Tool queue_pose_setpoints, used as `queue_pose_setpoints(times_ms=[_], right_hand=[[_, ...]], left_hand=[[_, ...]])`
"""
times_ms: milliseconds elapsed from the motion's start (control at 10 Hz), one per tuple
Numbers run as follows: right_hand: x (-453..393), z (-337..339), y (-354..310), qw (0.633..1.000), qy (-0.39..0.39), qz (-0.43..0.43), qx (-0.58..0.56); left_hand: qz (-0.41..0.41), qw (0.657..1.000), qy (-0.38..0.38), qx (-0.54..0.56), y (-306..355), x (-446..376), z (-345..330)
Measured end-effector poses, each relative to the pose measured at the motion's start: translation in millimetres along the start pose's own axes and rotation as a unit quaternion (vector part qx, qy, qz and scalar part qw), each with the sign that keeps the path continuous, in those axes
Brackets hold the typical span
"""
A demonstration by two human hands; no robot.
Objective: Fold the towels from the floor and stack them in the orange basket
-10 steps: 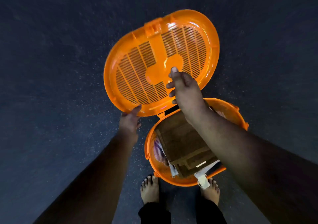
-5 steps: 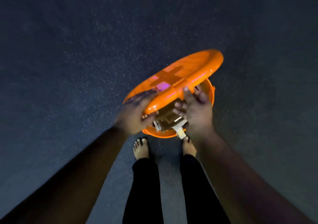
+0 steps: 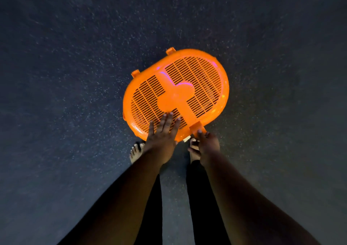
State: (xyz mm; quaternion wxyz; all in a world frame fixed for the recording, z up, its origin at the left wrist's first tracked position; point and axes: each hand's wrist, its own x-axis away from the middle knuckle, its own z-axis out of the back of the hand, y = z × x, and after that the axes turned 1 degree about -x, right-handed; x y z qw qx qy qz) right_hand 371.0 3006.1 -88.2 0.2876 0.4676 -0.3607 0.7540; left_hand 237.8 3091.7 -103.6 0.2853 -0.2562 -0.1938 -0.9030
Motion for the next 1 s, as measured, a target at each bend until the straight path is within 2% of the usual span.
queue_pose_setpoints(times_ms=[200,400,600,700,800,900,1000], right_hand=[[-46.4,-8.1,8.7,0.999,-0.016,-0.037,-0.006],[-66.8,-18.9,3.4,0.998,0.058,0.000,0.017],[-69.9,-30.4,2.8,0.997,0.071,-0.012,-0.042],[-70.4,-24.1,6.4,0.998,0.058,0.010,-0.027],[-66.5,-14.9,3.7,0.992,0.029,0.075,0.095],[-36.2,5.4,-10.0,0.909,0.010,0.160,0.386],[10.5,26.7,-27.5,0.827,-0.014,0.221,0.516]], left_hand=[[0.021,0.999,-0.011,-0.025,8.0,-30.3,-26.4],[0.041,0.998,-0.028,-0.033,13.8,-35.6,-39.4],[0.041,0.998,-0.034,-0.028,12.1,-38.6,-42.8],[0.031,0.998,-0.041,-0.035,11.2,-38.0,-41.0],[0.027,0.998,-0.048,-0.027,10.6,-36.4,-32.9],[0.050,0.996,-0.073,0.031,13.8,-16.6,-9.2],[0.098,0.982,-0.126,0.100,18.2,13.8,23.4]])
